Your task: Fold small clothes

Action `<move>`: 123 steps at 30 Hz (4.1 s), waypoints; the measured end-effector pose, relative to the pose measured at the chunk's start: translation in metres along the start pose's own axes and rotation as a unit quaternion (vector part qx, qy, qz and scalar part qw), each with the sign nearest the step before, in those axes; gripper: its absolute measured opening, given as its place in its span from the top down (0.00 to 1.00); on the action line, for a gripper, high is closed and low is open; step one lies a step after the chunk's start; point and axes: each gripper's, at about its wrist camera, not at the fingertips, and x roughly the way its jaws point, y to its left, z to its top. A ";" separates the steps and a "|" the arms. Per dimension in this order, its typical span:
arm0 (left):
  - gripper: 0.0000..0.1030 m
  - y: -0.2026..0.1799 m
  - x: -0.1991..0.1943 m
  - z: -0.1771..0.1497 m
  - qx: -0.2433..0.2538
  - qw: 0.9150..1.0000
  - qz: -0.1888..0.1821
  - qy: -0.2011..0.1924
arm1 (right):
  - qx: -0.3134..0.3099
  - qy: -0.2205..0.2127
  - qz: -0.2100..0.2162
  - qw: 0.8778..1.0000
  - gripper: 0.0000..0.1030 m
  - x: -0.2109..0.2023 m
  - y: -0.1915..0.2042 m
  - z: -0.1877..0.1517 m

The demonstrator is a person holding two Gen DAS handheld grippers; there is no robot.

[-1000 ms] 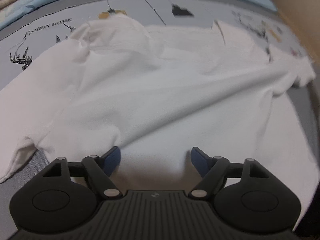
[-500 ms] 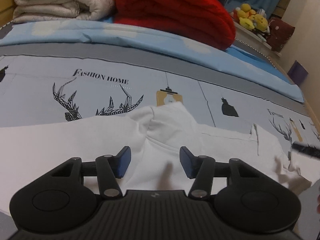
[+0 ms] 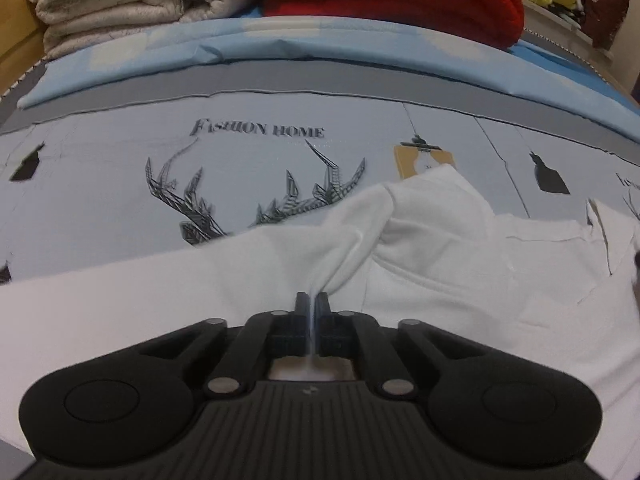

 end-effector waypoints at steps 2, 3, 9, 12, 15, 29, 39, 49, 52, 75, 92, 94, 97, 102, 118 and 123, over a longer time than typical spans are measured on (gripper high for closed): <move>0.99 0.016 -0.007 0.006 -0.033 0.998 0.041 -0.033 | 0.009 -0.038 0.037 0.999 0.89 -0.008 0.001 0.008; 1.00 0.025 -0.010 0.008 -0.050 0.996 0.048 -0.047 | 0.016 -0.065 0.064 0.996 0.89 -0.015 0.002 0.012; 0.96 0.041 -0.022 0.012 -0.073 0.996 0.025 -0.054 | 0.002 -0.127 0.061 0.990 0.80 -0.037 0.016 0.026; 0.87 0.030 -0.030 0.012 -0.045 0.997 -0.032 -0.063 | -0.009 -0.073 0.020 0.997 0.80 -0.028 0.017 0.024; 0.72 0.024 -0.021 0.006 -0.043 0.996 -0.079 -0.023 | 0.008 -0.041 0.037 0.998 0.78 -0.023 0.012 0.019; 0.65 0.018 -0.001 -0.004 -0.030 0.998 0.037 0.034 | 0.142 -0.052 -0.122 0.981 0.58 -0.045 -0.094 0.014; 0.60 0.009 -0.003 -0.007 -0.006 0.998 0.043 0.037 | 0.389 -0.054 -0.259 0.882 0.58 -0.082 -0.299 -0.042; 0.60 0.008 -0.006 -0.009 0.004 0.999 0.038 0.033 | 0.454 -0.136 -0.111 0.873 0.97 -0.099 -0.390 -0.065; 0.60 0.009 -0.012 -0.007 0.001 0.999 0.017 0.030 | 0.424 -0.211 -0.161 0.866 0.97 -0.121 -0.396 -0.058; 0.57 -0.003 -0.174 -0.104 0.050 0.995 -0.084 -0.018 | 0.180 -0.190 0.023 0.965 0.70 -0.311 -0.165 -0.054; 0.46 0.006 -0.242 -0.274 -0.048 0.997 -0.033 0.049 | 0.000 0.019 -0.039 0.999 0.62 -0.302 -0.081 -0.232; 0.46 0.013 -0.234 -0.279 -0.066 0.995 -0.028 0.070 | -0.005 0.049 -0.047 0.998 0.62 -0.288 -0.083 -0.237; 0.47 0.019 -0.225 -0.286 -0.079 0.992 -0.022 0.094 | 0.014 0.089 -0.065 0.994 0.62 -0.270 -0.090 -0.251; 0.72 0.026 -0.217 -0.288 -0.054 0.992 -0.018 0.109 | 0.022 0.116 -0.062 0.991 1.00 -0.258 -0.094 -0.257; 0.94 0.068 -0.235 -0.281 -0.105 0.988 -0.028 0.106 | 0.049 0.141 -0.082 0.985 1.00 -0.295 -0.113 -0.272; 0.66 0.071 -0.233 -0.281 -0.133 0.983 -0.064 0.107 | 0.132 0.052 -0.008 0.990 0.57 -0.309 -0.129 -0.259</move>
